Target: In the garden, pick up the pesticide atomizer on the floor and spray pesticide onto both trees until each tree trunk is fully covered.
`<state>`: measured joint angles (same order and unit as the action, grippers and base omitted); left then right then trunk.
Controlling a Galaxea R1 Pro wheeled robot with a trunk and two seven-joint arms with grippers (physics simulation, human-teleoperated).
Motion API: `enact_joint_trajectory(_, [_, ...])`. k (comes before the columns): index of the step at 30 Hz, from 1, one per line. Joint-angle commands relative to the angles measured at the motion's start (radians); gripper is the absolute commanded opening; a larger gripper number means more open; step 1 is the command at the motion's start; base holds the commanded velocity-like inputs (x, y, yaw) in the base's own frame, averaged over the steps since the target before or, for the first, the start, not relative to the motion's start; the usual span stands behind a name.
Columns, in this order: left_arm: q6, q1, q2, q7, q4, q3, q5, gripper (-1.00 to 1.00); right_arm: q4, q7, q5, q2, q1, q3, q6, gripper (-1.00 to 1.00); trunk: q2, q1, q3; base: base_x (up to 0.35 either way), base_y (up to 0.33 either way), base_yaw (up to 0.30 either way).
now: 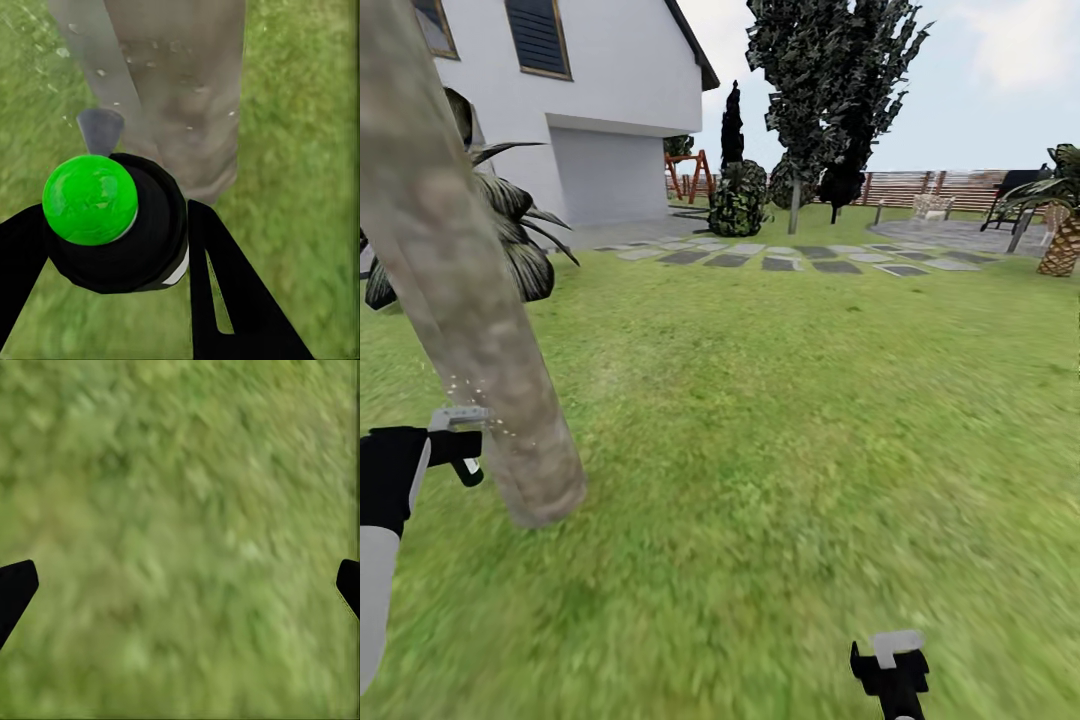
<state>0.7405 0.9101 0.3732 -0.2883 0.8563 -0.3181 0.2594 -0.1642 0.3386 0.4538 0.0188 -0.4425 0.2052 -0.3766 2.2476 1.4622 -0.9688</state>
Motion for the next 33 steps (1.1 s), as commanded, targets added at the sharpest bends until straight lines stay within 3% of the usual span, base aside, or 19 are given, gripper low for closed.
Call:
enact_joint_trajectory(1, [0.004, 0.001, 0.000, -0.009, 0.002, -0.002, 0.011, -1.00, 0.002, 0.002, 0.011, 0.000, -0.001, 0.008, -0.004, 1.00, 0.000, 0.000, -0.001, 0.001, -0.273, 0.000])
enact_joint_trajectory(16, [0.002, -0.008, 0.001, -0.004, 0.021, -0.008, 0.017, -1.00, 0.001, 0.002, 0.010, 0.000, -0.001, 0.008, -0.005, 1.00, 0.000, 0.000, -0.001, 0.000, -0.273, 0.123])
enact_joint_trajectory(22, [0.002, -0.013, 0.006, 0.003, 0.028, -0.012, 0.020, -1.00, 0.000, 0.003, 0.009, 0.000, -0.001, 0.008, -0.005, 1.00, 0.000, 0.000, -0.001, 0.200, -0.206, 0.004])
enact_joint_trajectory(29, [0.000, -0.012, -0.007, 0.022, 0.027, -0.001, 0.021, -1.00, 0.000, 0.003, 0.009, 0.000, -0.001, 0.008, -0.005, 1.00, 0.000, 0.000, -0.001, 0.054, -0.041, 0.032])
enact_joint_trajectory(33, [0.000, -0.013, 0.013, 0.052, 0.026, -0.011, 0.023, -1.00, 0.001, 0.003, 0.009, 0.000, -0.001, 0.008, -0.005, 1.00, 0.000, 0.000, -0.001, 0.000, 0.000, 0.245])
